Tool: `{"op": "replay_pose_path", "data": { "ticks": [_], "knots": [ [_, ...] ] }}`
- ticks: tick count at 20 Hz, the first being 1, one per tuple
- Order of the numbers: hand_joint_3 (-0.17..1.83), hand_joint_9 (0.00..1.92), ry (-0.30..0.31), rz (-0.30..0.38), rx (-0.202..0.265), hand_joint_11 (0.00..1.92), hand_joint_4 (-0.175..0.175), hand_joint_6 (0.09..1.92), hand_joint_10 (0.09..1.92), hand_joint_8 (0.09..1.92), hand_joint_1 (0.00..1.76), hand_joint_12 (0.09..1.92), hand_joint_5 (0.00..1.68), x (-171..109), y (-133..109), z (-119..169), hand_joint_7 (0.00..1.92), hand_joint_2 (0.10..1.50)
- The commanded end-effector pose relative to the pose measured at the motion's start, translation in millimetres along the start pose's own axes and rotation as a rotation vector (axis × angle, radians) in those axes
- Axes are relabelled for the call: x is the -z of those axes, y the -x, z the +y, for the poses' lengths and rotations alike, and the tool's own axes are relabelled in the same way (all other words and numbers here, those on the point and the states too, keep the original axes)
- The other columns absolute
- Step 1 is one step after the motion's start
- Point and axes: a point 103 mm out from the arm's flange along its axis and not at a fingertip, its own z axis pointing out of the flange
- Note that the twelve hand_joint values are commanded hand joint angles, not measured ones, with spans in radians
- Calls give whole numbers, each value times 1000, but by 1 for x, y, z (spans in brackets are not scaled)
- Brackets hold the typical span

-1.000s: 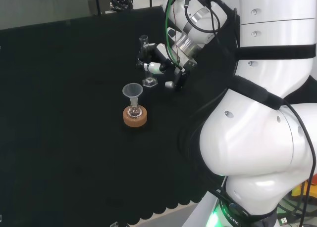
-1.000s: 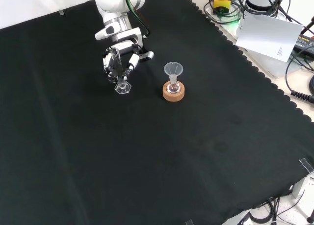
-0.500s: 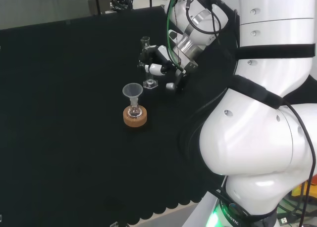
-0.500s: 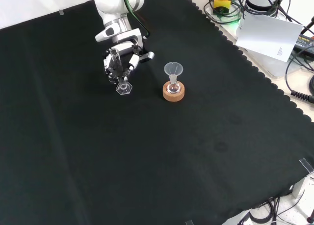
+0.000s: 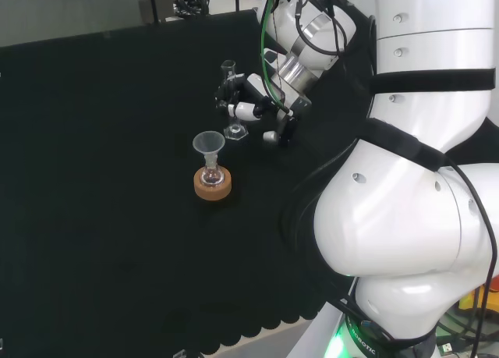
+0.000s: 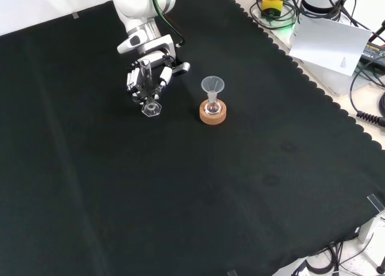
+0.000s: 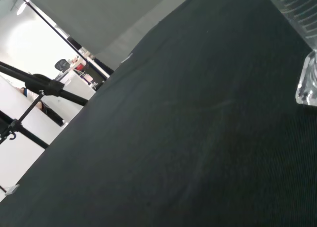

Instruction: Put the graduated cylinder back on the table.

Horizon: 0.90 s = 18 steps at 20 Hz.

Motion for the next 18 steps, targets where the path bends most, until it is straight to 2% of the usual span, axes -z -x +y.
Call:
{"op": "replay_pose_path", "data": {
  "ticks": [1, 10, 18],
  "knots": [
    [-157, 1141, -26, 15, -20, 752, -25, 726, 87, 577, 996, 1137, 810, 2, 0, -1, 764, 1113],
    [-175, 1072, -13, 43, -38, 661, -34, 685, 87, 567, 954, 1186, 717, 10, -1, 4, 677, 1079],
    [-175, 992, -16, 32, -40, 582, -50, 602, 87, 581, 895, 1229, 527, 16, -4, 6, 555, 1024]
  ]
}}
